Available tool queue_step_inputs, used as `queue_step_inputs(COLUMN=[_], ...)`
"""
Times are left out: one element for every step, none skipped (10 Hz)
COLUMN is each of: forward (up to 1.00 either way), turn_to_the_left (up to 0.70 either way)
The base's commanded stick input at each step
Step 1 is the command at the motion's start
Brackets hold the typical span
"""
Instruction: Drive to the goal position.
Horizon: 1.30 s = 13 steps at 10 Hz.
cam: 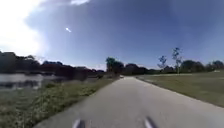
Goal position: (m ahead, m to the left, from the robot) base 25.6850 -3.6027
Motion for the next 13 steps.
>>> queue_step_inputs(forward=[0.70, 0.70, 0.70, 0.70, 0.70, 0.70, 0.70, 0.70, 0.70, 0.70, 0.70, 0.70, 0.70], turn_to_the_left=[-0.29, 0.00, 0.00, 0.00, 0.00, 0.00, 0.00, 0.00, 0.00, 0.00, 0.00, 0.00, 0.00])
